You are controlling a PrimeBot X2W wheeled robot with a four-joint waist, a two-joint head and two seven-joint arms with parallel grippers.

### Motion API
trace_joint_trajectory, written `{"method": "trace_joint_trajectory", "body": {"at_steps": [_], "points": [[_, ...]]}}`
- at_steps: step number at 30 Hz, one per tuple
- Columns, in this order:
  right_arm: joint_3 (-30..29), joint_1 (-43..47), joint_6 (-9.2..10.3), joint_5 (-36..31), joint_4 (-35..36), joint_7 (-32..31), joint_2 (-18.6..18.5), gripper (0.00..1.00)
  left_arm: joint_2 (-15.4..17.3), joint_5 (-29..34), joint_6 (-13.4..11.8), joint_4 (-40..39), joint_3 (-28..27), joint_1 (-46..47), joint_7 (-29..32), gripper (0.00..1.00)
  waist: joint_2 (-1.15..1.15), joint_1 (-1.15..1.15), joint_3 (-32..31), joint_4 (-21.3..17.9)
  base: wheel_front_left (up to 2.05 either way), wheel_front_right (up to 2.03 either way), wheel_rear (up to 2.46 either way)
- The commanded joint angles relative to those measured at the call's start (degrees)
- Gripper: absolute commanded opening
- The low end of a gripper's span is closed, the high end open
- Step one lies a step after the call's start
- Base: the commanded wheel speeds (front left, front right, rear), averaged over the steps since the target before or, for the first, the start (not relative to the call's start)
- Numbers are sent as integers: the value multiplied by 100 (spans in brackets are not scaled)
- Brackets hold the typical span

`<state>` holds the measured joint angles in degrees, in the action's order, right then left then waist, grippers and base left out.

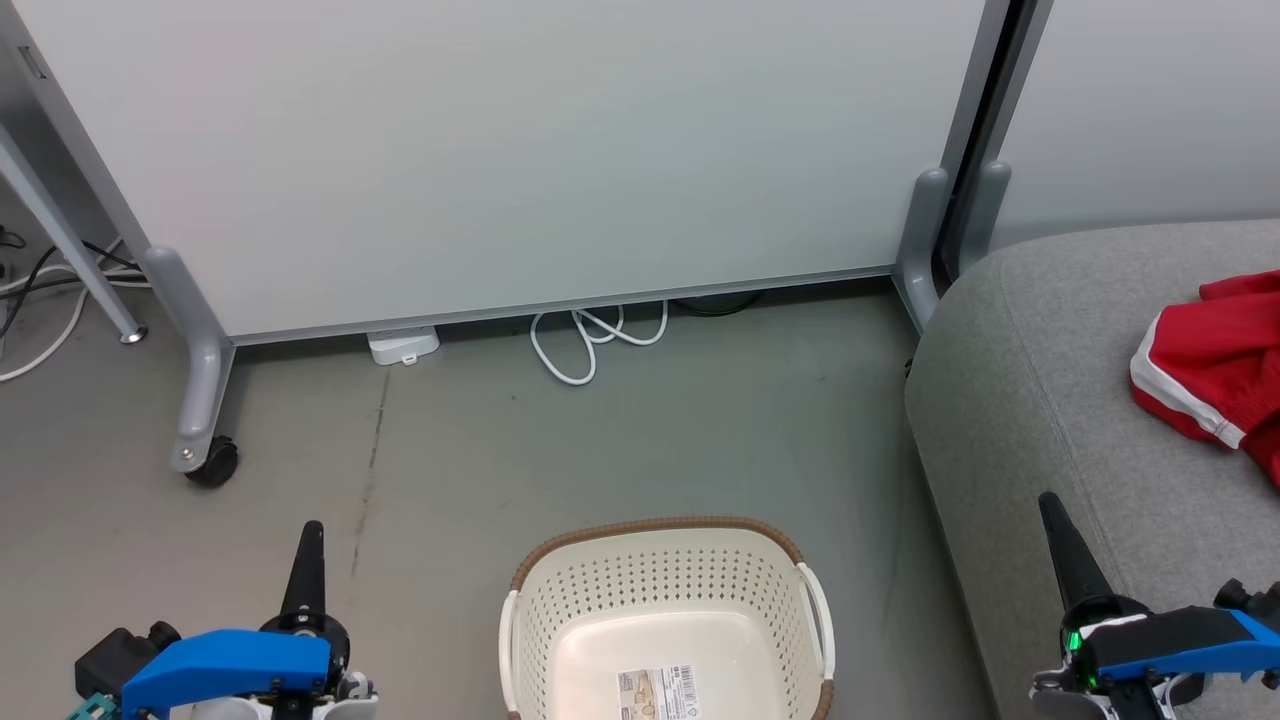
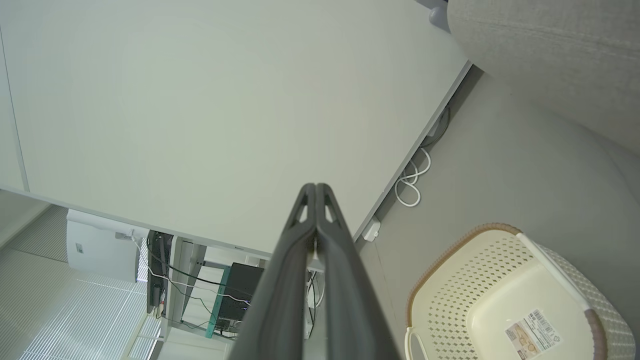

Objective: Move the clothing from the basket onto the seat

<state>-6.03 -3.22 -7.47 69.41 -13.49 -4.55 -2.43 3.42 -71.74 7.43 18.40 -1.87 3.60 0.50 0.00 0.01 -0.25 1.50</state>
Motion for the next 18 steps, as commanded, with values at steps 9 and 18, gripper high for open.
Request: {"method": "trace_joint_trajectory", "body": {"at_steps": [9, 18], "points": [[-26, -166, -3, 569, 16, -63, -51, 0, -7, -500, 7, -159, -144, 170, 159, 0, 0, 0, 8, -28, 0, 0, 0], [-35, -200, -3, 1002, -2, -92, -54, 0, -21, -888, 7, -231, -237, 195, 277, 0, 0, 0, 16, -54, 0, 0, 0]]}}
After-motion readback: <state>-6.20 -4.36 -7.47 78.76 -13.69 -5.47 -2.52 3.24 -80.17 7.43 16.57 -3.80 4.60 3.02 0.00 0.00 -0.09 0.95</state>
